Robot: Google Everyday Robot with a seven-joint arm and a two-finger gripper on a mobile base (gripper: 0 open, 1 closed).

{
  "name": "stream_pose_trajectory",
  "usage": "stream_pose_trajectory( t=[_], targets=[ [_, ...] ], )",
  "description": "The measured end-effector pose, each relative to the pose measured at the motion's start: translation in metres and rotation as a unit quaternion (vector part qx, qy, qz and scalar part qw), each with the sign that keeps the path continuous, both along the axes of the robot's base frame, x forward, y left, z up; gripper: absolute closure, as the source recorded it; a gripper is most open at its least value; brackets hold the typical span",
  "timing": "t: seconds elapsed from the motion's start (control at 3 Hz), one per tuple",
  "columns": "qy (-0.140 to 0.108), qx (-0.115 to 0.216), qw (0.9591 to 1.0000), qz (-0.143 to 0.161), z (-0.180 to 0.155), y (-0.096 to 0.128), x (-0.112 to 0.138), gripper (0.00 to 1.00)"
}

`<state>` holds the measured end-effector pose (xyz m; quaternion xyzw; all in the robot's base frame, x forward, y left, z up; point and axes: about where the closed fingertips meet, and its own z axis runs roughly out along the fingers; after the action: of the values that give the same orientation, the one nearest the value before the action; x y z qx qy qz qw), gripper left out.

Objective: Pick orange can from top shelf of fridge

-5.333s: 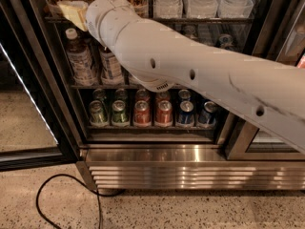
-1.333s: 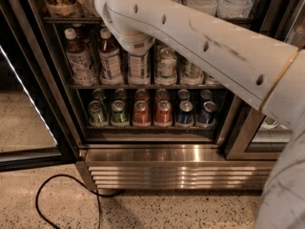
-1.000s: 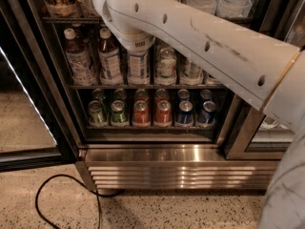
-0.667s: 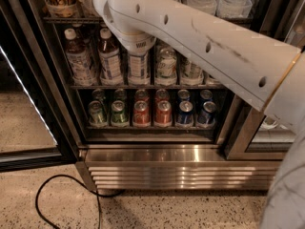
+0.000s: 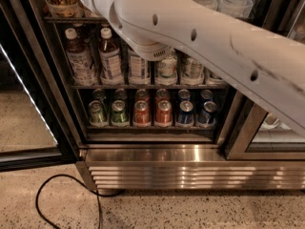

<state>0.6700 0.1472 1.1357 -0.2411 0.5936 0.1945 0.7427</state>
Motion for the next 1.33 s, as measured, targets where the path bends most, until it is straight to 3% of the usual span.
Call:
stream_pose_trajectory(
  t=[0.33,0.67,1.0,1.33],
  targets=[
    [-0.004,0.013,0.9997,0.022,0.012,0.004,-0.048,1.0],
    [0.003,0.025,0.9981,0.055,0.013,-0.003,-0.073,1.0],
    [0.008,0.01,0.9976,0.068,-0.035,-0.034,-0.066,1.0],
    [0.019,-0.012,0.9965,0.081,-0.121,-0.058,-0.079,1.0]
  ],
)
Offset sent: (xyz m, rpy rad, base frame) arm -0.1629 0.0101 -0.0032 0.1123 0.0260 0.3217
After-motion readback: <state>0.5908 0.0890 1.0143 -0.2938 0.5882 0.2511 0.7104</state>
